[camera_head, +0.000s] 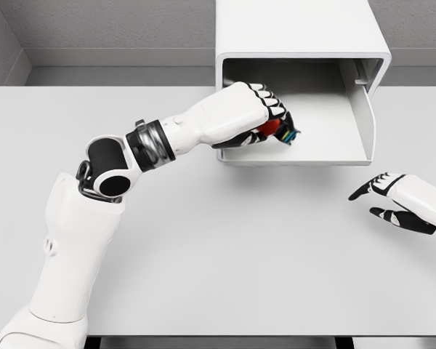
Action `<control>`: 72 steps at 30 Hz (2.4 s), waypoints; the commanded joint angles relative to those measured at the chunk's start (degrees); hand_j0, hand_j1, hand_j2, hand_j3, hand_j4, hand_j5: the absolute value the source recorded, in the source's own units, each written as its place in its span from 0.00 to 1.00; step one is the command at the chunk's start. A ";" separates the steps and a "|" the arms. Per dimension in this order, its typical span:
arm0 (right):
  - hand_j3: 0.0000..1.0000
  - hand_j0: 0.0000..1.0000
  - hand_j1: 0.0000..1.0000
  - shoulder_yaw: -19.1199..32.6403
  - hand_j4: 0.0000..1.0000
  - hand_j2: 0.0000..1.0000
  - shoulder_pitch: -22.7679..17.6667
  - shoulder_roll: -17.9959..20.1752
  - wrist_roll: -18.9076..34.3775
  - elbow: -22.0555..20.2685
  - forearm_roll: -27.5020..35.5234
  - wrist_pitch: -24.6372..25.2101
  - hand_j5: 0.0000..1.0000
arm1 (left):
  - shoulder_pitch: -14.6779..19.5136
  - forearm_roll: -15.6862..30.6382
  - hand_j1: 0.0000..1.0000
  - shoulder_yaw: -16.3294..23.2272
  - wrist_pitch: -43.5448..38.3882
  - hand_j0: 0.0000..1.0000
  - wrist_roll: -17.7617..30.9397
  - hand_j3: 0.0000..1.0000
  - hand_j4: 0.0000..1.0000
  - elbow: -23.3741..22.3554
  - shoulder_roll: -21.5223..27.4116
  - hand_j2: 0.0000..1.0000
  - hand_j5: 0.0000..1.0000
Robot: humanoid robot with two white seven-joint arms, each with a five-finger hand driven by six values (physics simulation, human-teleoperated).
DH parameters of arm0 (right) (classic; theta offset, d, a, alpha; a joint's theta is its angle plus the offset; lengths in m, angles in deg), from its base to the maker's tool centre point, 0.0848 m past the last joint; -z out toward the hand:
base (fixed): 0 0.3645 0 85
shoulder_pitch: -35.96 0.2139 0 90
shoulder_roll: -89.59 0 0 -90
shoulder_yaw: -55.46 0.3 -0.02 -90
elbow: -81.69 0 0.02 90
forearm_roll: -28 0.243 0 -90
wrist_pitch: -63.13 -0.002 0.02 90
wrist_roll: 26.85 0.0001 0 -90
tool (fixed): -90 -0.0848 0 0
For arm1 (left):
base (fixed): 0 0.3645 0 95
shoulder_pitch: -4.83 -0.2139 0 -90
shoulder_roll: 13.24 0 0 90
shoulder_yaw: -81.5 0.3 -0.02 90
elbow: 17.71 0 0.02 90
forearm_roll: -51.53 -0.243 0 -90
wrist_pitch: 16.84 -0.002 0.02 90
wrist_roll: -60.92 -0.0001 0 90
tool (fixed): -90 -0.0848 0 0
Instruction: Slide open multi-storey tabletop storage cabinets and put open load switch and slide close multi-storey tabletop storage cabinets
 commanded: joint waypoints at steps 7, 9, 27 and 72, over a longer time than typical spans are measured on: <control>0.62 0.62 0.62 0.11 0.62 0.62 -0.62 0.08 -0.04 -1.48 0.37 0.02 0.62 | 0.00 0.39 0.81 0.03 -0.20 0.81 -0.04 0.81 0.81 0.35 -0.01 0.81 0.81; 0.62 0.62 0.62 0.11 0.62 0.62 -0.62 0.08 -0.04 -1.57 0.37 0.02 0.62 | 0.00 0.47 0.84 0.03 -0.20 0.84 -0.04 0.84 0.84 0.88 -0.01 0.84 0.84; 0.62 0.62 0.62 0.20 0.62 0.62 -0.53 -0.09 0.23 -3.68 0.37 0.02 0.62 | 0.18 3.99 1.00 -2.34 -0.20 1.00 -0.04 1.00 1.00 9.22 -0.01 1.00 1.00; 0.63 0.63 0.63 -7.10 0.63 0.63 17.67 -11.34 0.58 -0.07 -3.68 0.02 0.63 | -29.00 25.17 1.00 -33.98 -0.20 1.00 -0.04 1.00 1.00 -4.22 19.68 1.00 1.00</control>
